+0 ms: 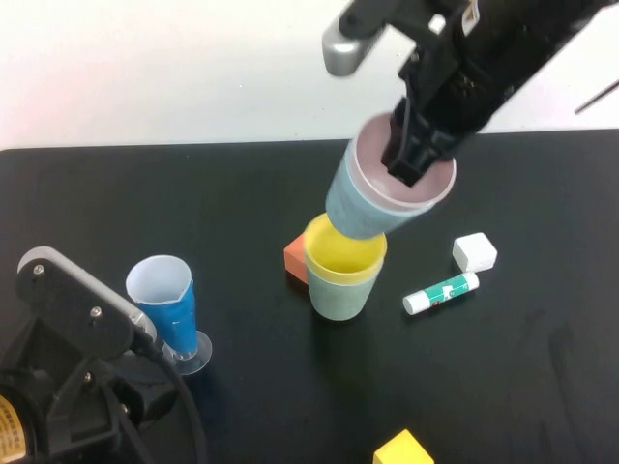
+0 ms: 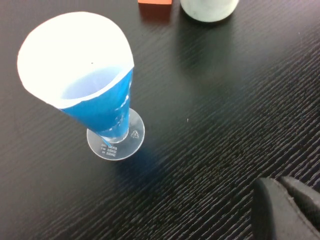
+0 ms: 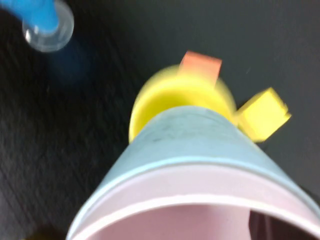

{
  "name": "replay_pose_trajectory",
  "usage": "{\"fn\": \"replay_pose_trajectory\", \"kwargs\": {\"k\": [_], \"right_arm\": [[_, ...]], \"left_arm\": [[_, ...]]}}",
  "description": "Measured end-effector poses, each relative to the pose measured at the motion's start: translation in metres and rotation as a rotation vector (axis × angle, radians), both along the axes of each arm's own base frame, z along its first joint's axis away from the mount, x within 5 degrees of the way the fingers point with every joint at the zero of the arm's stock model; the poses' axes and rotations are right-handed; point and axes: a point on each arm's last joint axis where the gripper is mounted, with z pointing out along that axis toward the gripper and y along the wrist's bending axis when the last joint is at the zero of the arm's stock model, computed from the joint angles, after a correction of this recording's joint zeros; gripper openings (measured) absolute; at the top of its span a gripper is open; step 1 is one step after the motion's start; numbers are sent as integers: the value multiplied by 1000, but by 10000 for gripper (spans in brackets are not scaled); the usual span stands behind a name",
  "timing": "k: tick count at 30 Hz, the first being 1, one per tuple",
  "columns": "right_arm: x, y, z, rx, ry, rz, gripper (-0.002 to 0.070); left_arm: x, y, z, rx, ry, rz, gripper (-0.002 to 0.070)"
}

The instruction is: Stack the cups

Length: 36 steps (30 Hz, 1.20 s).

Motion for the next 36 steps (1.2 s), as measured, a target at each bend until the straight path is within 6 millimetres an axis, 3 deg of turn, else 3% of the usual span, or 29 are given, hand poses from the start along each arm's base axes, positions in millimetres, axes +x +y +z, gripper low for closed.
{"fn": "replay_pose_trajectory", "kwargs": {"k": [4,10,12,15,18,23,27,33,36], "right_arm": [[11,7,-3,4,-4,1,36],[28,19,-40,-39,73,2,61],[33,22,-50,-51,92,2,117],[37,25,-61,-65,113,2,263],[37,25,-61,-64,114,2,334],[30,21,-41,-35,75,-3,319],[11,8,0,23,-2,-15,253],[-37,-19,58,114,-106,15,176],[-64,-35,67,165,-147,28,123]], "left_arm": [[0,0,0,1,0,0,-2],[0,1,0,12,-9,-2,-2],[1,1,0,14,-10,-2,-2],[1,1,0,15,-11,-2,-2],[1,1,0,15,-11,-2,-2],[-4,4,1,-4,-23,6,-2],[-19,15,-5,-63,-53,32,-2],[-49,44,-17,-195,-120,166,-1],[-60,58,-17,-239,-192,221,-1]]}}
